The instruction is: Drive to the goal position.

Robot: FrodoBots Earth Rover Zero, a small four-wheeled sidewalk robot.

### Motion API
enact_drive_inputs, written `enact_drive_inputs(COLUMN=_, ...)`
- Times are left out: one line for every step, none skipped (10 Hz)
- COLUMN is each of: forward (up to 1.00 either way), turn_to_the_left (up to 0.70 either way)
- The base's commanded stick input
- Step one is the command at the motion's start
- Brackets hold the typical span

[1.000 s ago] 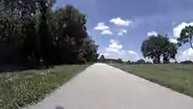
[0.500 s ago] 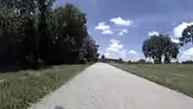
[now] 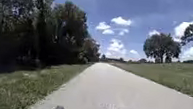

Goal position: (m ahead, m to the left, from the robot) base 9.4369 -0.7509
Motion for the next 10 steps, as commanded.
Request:
enact_drive_inputs(forward=0.70, turn_to_the_left=0.00)
enact_drive_inputs(forward=0.70, turn_to_the_left=0.00)
enact_drive_inputs(forward=0.70, turn_to_the_left=0.00)
enact_drive_inputs(forward=0.70, turn_to_the_left=0.00)
enact_drive_inputs(forward=0.70, turn_to_the_left=0.00)
enact_drive_inputs(forward=0.70, turn_to_the_left=0.00)
enact_drive_inputs(forward=0.70, turn_to_the_left=0.00)
enact_drive_inputs(forward=0.70, turn_to_the_left=0.00)
enact_drive_inputs(forward=0.70, turn_to_the_left=0.00)
enact_drive_inputs(forward=0.70, turn_to_the_left=0.00)
